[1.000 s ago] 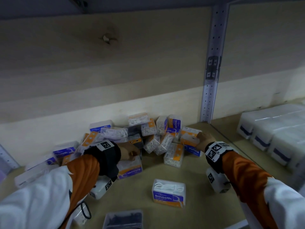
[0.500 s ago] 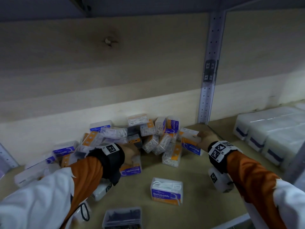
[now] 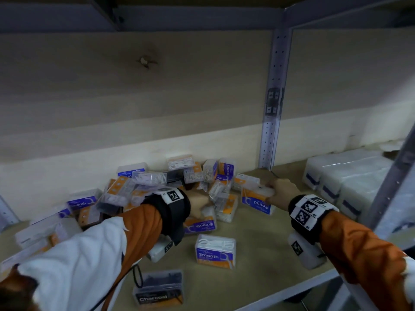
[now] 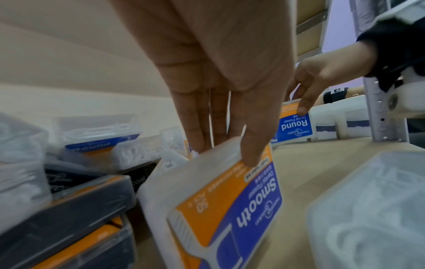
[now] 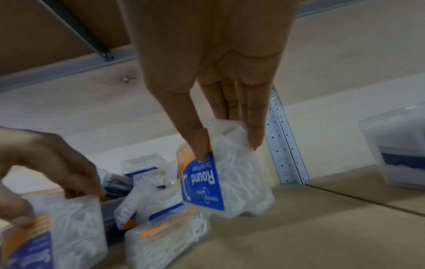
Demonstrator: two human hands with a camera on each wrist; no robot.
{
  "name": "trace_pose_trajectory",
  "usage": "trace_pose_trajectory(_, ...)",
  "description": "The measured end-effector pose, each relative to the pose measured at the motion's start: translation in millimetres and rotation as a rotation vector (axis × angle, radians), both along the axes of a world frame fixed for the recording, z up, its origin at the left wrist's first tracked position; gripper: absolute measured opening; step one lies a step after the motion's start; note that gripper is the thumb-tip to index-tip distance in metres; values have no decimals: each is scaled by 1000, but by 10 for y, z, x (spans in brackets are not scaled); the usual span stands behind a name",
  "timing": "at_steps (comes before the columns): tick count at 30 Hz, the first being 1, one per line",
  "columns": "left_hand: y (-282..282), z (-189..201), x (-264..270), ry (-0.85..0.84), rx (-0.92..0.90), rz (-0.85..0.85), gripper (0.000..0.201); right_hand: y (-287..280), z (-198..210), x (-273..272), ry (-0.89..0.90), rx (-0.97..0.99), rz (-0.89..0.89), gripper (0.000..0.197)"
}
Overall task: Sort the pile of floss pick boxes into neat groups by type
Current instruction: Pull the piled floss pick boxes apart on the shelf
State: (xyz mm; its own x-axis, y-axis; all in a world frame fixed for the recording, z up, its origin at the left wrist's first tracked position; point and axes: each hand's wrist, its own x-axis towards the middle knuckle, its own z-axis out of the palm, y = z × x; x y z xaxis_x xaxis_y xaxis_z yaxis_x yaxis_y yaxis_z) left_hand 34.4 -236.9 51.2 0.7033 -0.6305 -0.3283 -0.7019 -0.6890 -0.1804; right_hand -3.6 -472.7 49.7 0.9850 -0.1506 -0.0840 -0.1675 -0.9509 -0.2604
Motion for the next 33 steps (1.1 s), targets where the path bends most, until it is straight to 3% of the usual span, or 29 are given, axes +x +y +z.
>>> trace_pose_trajectory(4,-141,-52,-39,17,63,-17,47,-9,43,-124,1,7,41,40)
trace_pose_trajectory(12,-256,-88,-49,66,159,-19,54,21,101,-358,-36,17,91,49)
trace_pose_trajectory(18,-187,-3,-98,127,106,16,52,151,238,-538,-82,47,146,44)
trace_pose_trajectory(26,488,248,-335,87,-23,83,32,579,418,-812,-258,175,248,53)
trace_pose_trajectory(33,1272,361,-788,81,2,175,37,1269,459,-1014,-305,270,445,45)
